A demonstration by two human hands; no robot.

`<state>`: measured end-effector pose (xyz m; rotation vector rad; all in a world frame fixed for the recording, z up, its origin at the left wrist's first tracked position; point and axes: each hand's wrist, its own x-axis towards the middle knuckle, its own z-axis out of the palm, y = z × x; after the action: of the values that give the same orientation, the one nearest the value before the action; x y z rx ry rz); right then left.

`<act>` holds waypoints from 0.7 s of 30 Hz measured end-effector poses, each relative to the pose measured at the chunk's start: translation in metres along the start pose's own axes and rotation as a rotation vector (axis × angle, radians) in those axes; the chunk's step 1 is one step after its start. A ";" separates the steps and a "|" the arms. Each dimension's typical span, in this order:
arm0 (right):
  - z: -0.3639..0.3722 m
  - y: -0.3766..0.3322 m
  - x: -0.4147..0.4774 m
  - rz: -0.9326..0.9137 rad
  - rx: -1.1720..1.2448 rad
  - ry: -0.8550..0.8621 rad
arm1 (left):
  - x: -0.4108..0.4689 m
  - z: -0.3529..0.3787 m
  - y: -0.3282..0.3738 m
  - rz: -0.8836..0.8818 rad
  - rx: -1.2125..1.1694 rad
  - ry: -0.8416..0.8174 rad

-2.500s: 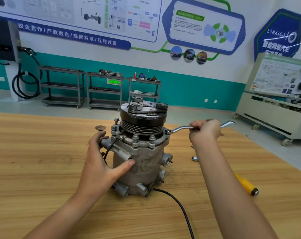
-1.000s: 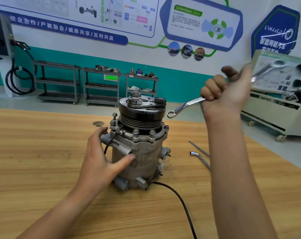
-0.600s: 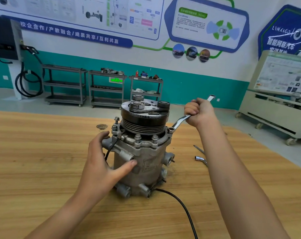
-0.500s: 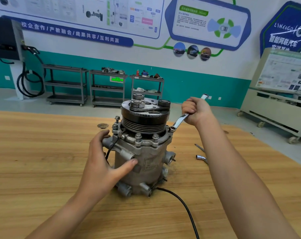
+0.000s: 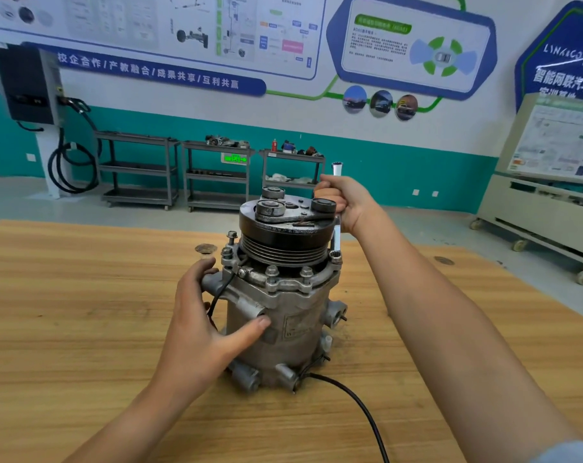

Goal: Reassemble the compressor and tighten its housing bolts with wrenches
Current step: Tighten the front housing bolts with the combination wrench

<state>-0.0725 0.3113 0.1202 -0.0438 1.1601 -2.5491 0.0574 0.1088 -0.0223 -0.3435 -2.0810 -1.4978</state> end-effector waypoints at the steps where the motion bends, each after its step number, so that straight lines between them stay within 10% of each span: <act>1: -0.003 -0.002 0.001 0.002 -0.006 0.000 | 0.000 0.000 -0.001 0.004 0.005 0.001; 21: -0.020 0.009 0.012 0.066 0.126 -0.144 | 0.001 -0.001 -0.003 -0.001 0.033 -0.004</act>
<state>-0.0842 0.3165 0.0991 -0.1532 0.9303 -2.5097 0.0550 0.1067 -0.0243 -0.3333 -2.1074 -1.4625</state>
